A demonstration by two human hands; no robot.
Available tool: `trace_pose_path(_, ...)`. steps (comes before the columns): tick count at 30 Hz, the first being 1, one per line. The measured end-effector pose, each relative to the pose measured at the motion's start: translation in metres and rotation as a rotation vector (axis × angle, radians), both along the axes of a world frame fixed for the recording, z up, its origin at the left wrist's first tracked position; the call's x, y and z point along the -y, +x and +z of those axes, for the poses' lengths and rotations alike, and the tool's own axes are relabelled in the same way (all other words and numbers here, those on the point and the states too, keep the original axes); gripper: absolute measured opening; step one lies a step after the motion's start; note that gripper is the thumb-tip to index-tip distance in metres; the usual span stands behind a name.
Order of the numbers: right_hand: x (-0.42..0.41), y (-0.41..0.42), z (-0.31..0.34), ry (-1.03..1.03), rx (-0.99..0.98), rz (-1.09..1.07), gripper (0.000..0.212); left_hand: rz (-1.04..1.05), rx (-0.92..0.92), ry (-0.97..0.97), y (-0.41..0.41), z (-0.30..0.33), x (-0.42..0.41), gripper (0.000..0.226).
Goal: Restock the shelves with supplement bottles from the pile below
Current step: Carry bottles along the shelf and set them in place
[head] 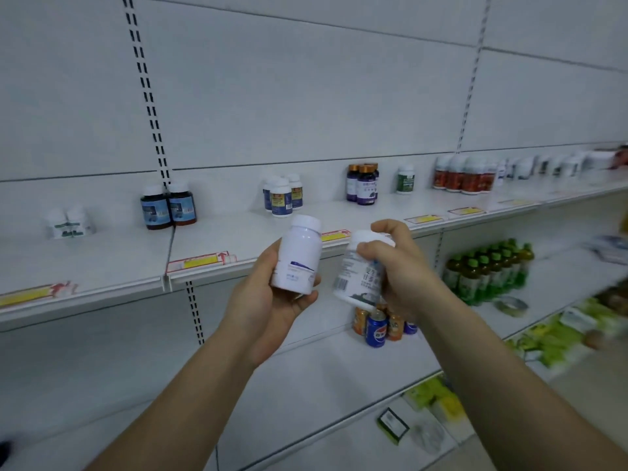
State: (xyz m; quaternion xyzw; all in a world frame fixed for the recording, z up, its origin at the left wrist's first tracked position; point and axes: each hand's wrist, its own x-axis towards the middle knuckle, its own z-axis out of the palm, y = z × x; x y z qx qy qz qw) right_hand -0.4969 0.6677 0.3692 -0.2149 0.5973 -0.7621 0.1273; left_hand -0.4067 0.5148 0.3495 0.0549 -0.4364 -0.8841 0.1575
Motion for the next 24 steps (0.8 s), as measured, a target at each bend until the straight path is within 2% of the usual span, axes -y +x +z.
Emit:
trace_pose_path(3, -0.02, -0.008, 0.0, 0.012, -0.012, -0.118, 0.037, -0.083, 0.025, 0.035, -0.019, -0.002, -0.013, 0.04)
trace_pose_path(5, -0.034, -0.016, 0.002, 0.002, -0.009, -0.135, 0.029, -0.122, 0.037, 0.074, -0.033, -0.003, -0.026, 0.044)
trace_pose_path(7, -0.048, -0.026, 0.006, 0.0, -0.007, -0.144, 0.019, -0.155, 0.024, 0.085, -0.045, -0.002, -0.042, 0.04)
trace_pose_path(9, -0.061, -0.041, 0.011, 0.012, 0.009, -0.157, 0.02, -0.178, -0.009, 0.081, -0.057, 0.0, -0.06, 0.032)
trace_pose_path(11, -0.074, -0.061, 0.014, -0.004, 0.014, -0.136, 0.021, -0.179, -0.041, 0.084, -0.069, 0.003, -0.077, 0.045)
trace_pose_path(12, -0.08, -0.072, 0.016, -0.013, 0.008, -0.119, 0.02, -0.162, -0.044, 0.074, -0.076, 0.004, -0.084, 0.047)
trace_pose_path(16, -0.102, -0.114, 0.024, -0.029, -0.027, -0.055, 0.023, -0.051, -0.029, -0.078, -0.108, 0.01, -0.112, 0.018)
trace_pose_path(19, -0.124, -0.144, 0.03, -0.066, -0.002, -0.022, 0.012, -0.033, -0.05, -0.18, -0.137, 0.017, -0.133, 0.023)
trace_pose_path(24, -0.183, -0.195, 0.032, -0.028, -0.002, -0.128, 0.01, -0.16, -0.01, -0.116, -0.197, 0.028, -0.186, 0.033)
